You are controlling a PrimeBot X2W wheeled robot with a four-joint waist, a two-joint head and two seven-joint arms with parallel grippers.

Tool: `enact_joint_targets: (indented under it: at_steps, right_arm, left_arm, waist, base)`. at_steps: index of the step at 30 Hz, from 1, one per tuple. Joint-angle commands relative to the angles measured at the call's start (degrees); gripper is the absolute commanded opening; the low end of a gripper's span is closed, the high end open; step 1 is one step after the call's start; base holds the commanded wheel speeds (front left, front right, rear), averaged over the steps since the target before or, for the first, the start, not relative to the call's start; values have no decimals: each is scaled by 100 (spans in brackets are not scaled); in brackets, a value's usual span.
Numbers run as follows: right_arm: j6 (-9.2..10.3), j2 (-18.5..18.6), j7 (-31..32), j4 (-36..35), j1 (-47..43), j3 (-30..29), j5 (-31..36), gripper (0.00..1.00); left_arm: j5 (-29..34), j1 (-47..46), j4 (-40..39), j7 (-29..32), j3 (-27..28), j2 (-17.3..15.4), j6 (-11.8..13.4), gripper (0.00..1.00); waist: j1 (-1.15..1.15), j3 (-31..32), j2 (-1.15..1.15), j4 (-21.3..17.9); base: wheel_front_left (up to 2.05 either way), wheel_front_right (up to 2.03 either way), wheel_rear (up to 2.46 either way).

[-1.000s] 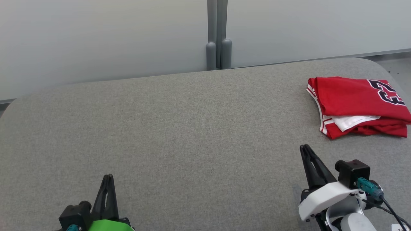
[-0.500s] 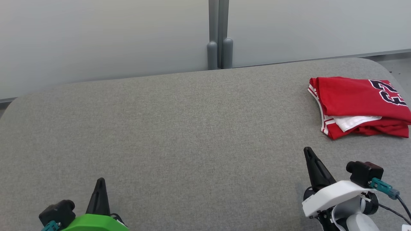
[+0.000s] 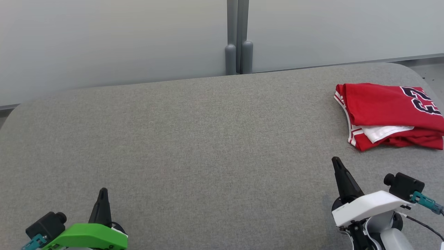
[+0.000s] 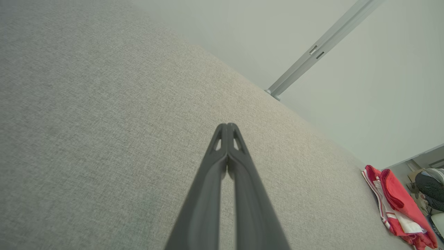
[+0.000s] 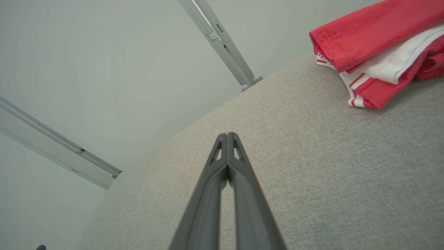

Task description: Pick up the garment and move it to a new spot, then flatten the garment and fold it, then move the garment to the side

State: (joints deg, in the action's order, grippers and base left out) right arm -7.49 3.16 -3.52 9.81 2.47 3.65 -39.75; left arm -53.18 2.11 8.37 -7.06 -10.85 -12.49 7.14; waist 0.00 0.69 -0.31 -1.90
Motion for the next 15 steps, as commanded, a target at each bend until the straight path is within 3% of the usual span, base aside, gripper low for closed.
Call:
enact_joint_targets:
  at_steps: [1,15]
  right_arm:
    - [-1,46,26,-47,149,-22,-217,0]
    - [-1,68,104,57,229,-59,-1322,0]
  left_arm:
    - [-150,-171,-39,39,111,-3,-60,0]
    - [-1000,-290,69,342,503,143,-360,0]
  waist:
    - [0,-1,7,2]
    - [0,-12,11,30]
  base:
    - [0,0,0]
    - [0,0,0]
